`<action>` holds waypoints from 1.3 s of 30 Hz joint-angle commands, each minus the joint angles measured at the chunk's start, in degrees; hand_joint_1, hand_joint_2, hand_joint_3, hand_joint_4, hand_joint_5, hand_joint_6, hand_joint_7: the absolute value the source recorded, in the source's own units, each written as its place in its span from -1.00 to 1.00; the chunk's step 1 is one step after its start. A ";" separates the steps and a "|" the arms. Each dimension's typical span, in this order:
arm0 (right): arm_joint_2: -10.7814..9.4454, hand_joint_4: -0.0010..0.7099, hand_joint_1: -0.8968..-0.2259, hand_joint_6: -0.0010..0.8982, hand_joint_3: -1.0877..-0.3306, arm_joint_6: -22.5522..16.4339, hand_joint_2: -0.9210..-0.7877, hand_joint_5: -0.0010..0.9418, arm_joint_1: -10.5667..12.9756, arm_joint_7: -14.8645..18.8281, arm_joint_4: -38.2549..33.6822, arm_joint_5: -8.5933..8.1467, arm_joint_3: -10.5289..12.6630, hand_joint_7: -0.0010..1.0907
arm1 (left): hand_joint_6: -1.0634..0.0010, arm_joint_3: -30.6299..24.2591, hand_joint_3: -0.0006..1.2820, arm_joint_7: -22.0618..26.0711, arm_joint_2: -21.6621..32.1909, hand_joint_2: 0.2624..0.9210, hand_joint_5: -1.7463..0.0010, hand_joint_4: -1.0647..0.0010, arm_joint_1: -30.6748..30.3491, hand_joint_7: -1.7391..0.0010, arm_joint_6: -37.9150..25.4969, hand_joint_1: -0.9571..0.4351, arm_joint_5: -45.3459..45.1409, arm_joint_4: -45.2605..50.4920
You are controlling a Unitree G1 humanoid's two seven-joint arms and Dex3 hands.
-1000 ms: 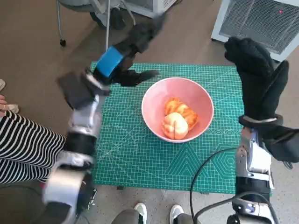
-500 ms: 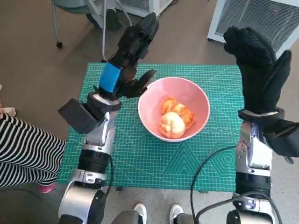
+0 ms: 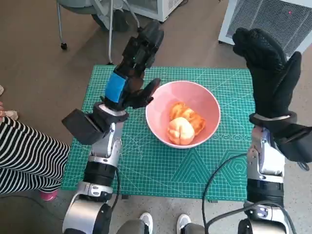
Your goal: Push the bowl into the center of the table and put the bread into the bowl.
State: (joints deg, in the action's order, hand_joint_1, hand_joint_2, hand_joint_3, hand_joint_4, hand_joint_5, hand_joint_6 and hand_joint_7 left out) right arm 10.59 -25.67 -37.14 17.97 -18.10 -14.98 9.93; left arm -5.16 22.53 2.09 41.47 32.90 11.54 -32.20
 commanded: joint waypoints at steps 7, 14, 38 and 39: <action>0.04 -0.49 -0.48 -0.79 0.06 -0.32 -1.00 -0.99 1.06 -0.15 -0.86 1.73 -0.70 -0.28 | 1.00 0.81 -0.28 -0.29 -0.51 1.00 0.99 0.94 -1.92 0.67 1.41 -0.64 -0.44 1.16; -0.26 -0.50 -0.46 -0.80 0.05 -0.60 -1.00 -0.99 0.95 -0.27 -1.16 1.95 -0.71 -0.28 | 1.00 0.88 -0.27 -0.88 -0.43 1.00 0.99 0.94 -2.49 0.68 2.71 -0.62 -1.11 0.66; -1.44 -0.51 -0.45 -0.79 0.07 -3.00 -1.00 -1.00 1.46 0.06 -3.76 2.11 -1.64 -0.29 | 1.00 -1.31 -0.31 6.17 0.90 1.00 0.99 0.93 -1.82 0.71 4.06 -0.64 4.02 -3.43; -1.43 -0.51 -0.44 -0.78 0.07 -3.13 -1.00 -1.00 1.42 0.13 -3.97 2.08 -1.64 -0.29 | 1.00 -1.39 -0.32 6.23 0.94 1.00 0.99 0.93 -1.72 0.71 4.21 -0.64 3.96 -3.72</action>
State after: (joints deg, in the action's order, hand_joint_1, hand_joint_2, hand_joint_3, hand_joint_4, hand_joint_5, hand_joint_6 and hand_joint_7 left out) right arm 9.48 -28.64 -37.06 17.75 -20.64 -13.27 8.51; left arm -5.97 28.14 2.53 39.45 36.06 14.75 -34.98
